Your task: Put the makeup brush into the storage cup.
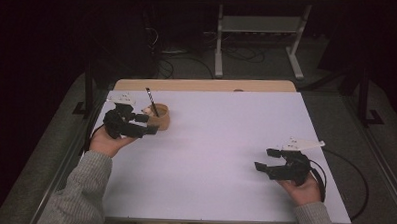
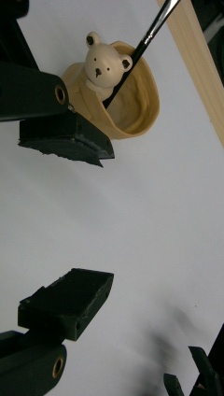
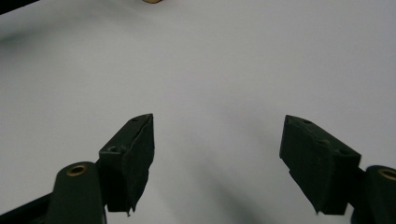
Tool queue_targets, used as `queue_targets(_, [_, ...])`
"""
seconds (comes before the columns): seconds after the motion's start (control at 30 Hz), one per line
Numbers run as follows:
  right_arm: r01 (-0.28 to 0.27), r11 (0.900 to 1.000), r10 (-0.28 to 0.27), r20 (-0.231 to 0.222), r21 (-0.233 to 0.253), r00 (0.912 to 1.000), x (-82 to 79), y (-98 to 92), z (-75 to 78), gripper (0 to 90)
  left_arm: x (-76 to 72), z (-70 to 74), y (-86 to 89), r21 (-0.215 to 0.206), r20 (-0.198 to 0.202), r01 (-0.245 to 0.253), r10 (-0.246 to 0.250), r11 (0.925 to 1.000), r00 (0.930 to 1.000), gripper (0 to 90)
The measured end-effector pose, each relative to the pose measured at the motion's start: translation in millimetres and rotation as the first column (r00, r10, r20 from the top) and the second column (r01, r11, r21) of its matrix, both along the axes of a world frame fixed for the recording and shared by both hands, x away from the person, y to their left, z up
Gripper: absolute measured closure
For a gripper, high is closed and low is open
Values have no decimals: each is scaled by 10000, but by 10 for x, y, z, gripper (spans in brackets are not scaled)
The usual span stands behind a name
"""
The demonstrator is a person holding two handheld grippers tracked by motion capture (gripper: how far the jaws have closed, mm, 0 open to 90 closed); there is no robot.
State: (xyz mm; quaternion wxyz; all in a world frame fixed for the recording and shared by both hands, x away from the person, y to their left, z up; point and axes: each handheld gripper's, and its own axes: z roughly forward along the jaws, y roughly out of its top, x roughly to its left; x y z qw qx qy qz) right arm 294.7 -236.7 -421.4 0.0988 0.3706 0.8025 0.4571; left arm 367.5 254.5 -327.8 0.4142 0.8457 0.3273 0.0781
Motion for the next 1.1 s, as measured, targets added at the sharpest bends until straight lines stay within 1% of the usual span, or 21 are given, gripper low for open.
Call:
queue_targets(0.3, [39, 10000, -39, -44, 39, 10000, -7, -23, -8, 251, -71, -43, 14, -176, 7, 34, -34, 9998, 10000, 325])
queue_targets(0.33, [32, 10000, -32, -28, 20, 10000, -6, -26, -10, 251, -90, -60, 15, -250, -10, 47, -47, 9997, 10000, 324])
queue_targets(0.5, [60, 10000, -59, -46, 27, 10000, -7, -30, -13, 249, -128, -97, 4, -255, -12, 86, -87, 9996, 10000, 319])
queue_targets(0.73, [84, 10000, -84, -53, 37, 10000, -13, -42, -14, 249, -209, -128, 7, -240, 134, 111, -108, 9996, 9999, 299])
queue_targets(0.9, [78, 10000, -78, -61, 42, 10000, -13, -40, -15, 249, -247, -153, 22, -282, 149, 95, -90, 9996, 9998, 281])
queue_targets(1.03, [78, 10000, -78, -67, 54, 9999, -12, -50, -16, 249, -299, -195, 33, -428, 199, 43, -35, 9991, 9998, 270])
queue_targets(1.1, [78, 10000, -77, -73, 57, 9999, -12, -50, -17, 248, -313, -207, 33, -435, 213, 66, -57, 9990, 9998, 270])
